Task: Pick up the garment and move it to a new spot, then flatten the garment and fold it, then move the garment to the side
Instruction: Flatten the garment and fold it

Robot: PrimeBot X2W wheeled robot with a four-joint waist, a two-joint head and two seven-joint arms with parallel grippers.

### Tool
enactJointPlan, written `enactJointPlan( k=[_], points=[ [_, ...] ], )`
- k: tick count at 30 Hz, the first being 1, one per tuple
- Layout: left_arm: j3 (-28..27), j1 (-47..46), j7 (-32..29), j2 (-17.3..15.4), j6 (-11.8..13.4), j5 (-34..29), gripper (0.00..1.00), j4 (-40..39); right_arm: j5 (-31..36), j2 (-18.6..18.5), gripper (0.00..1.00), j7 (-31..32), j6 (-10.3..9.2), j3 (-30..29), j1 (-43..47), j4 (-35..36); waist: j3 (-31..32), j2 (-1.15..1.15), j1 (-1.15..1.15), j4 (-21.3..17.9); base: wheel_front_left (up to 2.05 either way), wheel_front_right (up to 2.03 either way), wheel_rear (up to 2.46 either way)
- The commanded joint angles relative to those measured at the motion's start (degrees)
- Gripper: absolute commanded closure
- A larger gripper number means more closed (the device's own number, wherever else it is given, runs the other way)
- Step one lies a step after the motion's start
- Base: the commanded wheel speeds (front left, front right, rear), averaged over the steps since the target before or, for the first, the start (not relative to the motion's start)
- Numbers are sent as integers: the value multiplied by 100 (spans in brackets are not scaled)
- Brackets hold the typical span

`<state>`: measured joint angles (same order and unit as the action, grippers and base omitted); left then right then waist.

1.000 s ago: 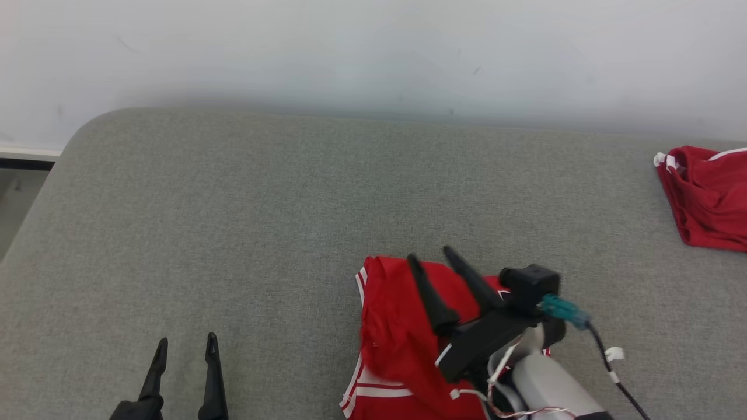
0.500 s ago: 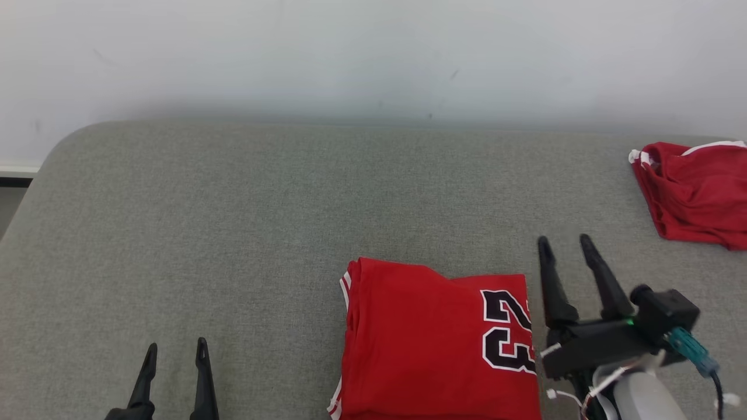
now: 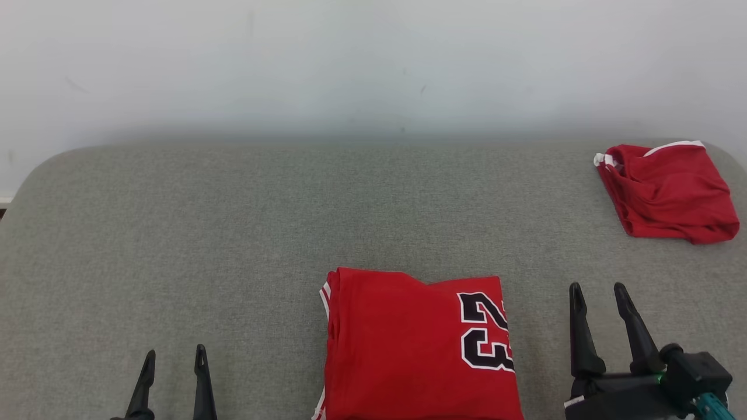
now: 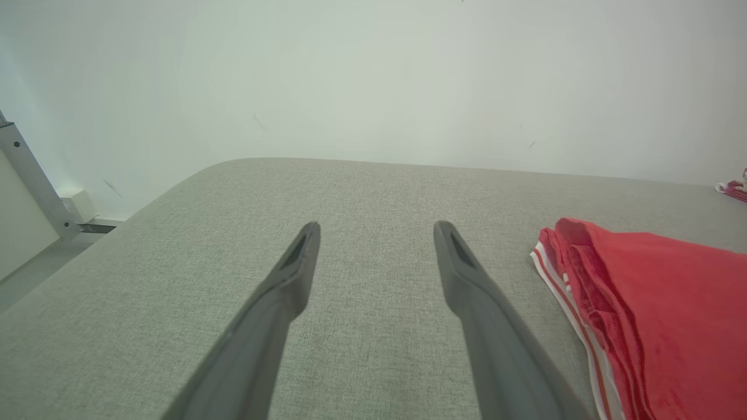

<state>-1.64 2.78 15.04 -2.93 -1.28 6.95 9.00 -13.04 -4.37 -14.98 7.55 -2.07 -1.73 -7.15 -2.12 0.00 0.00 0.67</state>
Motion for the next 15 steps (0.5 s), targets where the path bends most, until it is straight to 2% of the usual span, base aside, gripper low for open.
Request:
enactJointPlan(
  k=[1,15],
  points=[
    [15,69,15,8,-1,-41,0,-31,65,50,0,-22,-17,-53,147,79,40,0,0,-61,0,0,0],
    [132,109,15,7,-24,-443,0,-88,300,144,0,-24,-17,-6,440,69,73,0,0,-190,0,0,0]
  ],
)
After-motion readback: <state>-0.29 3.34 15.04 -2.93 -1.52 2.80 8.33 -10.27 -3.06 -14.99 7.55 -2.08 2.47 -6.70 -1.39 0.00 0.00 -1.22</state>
